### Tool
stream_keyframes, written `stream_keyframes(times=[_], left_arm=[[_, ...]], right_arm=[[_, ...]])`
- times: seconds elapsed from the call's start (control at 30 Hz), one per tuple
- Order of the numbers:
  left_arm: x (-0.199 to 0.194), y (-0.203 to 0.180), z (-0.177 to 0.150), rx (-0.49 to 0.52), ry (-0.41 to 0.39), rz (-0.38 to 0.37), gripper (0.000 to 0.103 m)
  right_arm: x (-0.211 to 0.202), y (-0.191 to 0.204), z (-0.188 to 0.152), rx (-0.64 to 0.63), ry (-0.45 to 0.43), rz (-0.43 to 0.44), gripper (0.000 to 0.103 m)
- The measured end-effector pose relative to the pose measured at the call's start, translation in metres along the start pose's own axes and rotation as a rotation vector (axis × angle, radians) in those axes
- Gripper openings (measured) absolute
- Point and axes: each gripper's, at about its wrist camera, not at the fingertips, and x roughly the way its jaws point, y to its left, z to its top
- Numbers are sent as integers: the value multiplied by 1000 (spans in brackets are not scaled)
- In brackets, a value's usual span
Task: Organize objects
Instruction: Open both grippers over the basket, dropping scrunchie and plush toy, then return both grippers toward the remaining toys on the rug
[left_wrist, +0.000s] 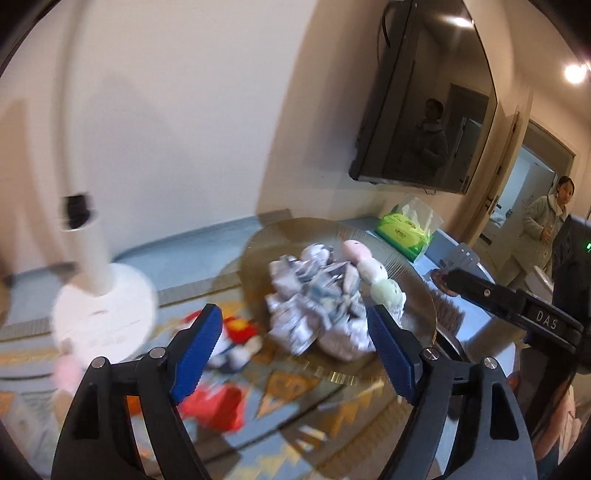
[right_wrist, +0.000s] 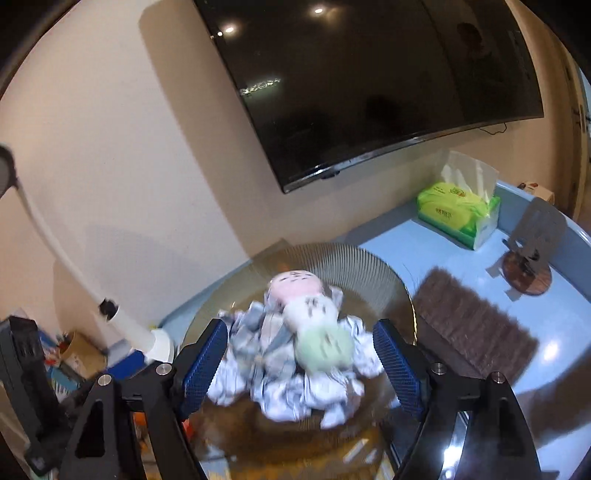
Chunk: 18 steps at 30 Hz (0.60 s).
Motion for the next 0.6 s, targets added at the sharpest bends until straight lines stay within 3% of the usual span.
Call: stream_keyframes(times=[0.13, 0.2, 0.27, 0.33, 0.4, 0.43, 0.5, 0.6], left_arm=[[-70, 15, -12, 13, -54, 72, 84], [-109, 26, -23, 1, -99, 113, 103], [-142, 43, -42, -25, -157, 187, 102], [-158, 62, -61, -46, -164, 292, 102], [-158, 89, -92, -73, -148, 423, 102], [-155, 102, -104, -86, -119, 453, 102], [-143, 132, -131, -131, -55, 479, 102], [-129, 153, -155, -181, -41, 470, 102]], right_arm=[[-27, 23, -25, -24, 18, 96, 81], [-37, 39, -37, -45, 34, 153, 83], [-43, 60, -55, -67, 51, 209, 89], [-41, 81, -81, -84, 77, 243, 102], [-27, 96, -112, -102, 106, 228, 103], [-18, 103, -129, -126, 114, 198, 103], [-1, 110, -157, -165, 131, 130, 103], [9, 116, -174, -186, 161, 84, 102]])
